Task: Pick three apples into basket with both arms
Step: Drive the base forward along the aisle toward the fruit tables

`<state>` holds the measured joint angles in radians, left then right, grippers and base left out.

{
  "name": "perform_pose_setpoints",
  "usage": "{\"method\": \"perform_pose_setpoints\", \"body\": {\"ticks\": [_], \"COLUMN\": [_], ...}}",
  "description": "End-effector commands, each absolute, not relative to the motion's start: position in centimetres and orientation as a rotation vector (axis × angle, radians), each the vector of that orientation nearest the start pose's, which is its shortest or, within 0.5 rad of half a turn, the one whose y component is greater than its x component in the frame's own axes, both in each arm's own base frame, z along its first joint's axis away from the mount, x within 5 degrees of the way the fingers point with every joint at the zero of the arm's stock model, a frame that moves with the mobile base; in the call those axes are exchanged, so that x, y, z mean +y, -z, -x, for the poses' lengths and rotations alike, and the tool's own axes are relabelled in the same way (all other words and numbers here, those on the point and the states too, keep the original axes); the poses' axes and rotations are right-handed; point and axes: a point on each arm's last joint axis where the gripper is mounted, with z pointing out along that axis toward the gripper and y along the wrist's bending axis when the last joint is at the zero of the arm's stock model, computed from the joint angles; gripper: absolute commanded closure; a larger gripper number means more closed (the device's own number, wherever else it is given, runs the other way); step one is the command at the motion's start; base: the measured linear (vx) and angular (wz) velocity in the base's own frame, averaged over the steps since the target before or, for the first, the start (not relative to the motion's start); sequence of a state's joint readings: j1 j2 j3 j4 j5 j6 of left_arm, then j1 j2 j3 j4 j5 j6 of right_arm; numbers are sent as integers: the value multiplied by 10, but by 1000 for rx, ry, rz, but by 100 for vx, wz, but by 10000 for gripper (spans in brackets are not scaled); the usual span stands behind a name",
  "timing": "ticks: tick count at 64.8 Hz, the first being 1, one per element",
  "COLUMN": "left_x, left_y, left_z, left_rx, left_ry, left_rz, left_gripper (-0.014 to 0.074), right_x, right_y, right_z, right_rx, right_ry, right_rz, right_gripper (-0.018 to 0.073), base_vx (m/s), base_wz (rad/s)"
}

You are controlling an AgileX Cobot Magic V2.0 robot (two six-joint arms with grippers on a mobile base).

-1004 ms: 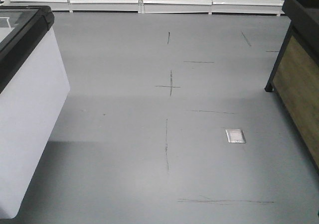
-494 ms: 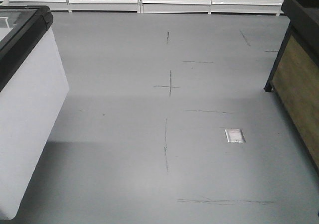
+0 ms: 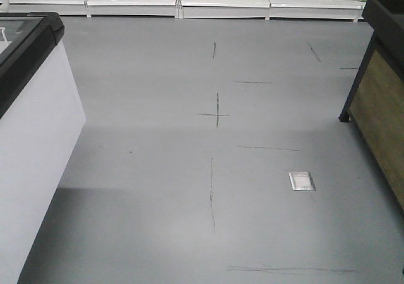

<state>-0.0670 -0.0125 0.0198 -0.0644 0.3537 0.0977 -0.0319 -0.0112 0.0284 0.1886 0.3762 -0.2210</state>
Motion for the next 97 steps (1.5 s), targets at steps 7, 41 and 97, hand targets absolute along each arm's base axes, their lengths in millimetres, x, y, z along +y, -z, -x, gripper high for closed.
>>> {"method": "perform_pose_setpoints", "body": {"ticks": [7, 41, 97], "left_x": [-5, -5, -5], "left_y": [-191, -191, -191], "left_z": [-53, -53, -53], "left_rx": [1732, 1732, 1732], "left_ry": [46, 46, 46], "left_rz": [-98, -98, -98], "left_gripper": [603, 603, 603], "right_x": [4, 4, 4], "right_y": [-176, -176, -176], "right_z": [-54, -54, -54], "right_rx": [1795, 1795, 1795], "right_ry": [-1, -1, -1], "right_rz": [48, 48, 48], "right_gripper": [564, 564, 564], "base_vx": [17, 19, 23], "base_wz": [1, -10, -1]}}
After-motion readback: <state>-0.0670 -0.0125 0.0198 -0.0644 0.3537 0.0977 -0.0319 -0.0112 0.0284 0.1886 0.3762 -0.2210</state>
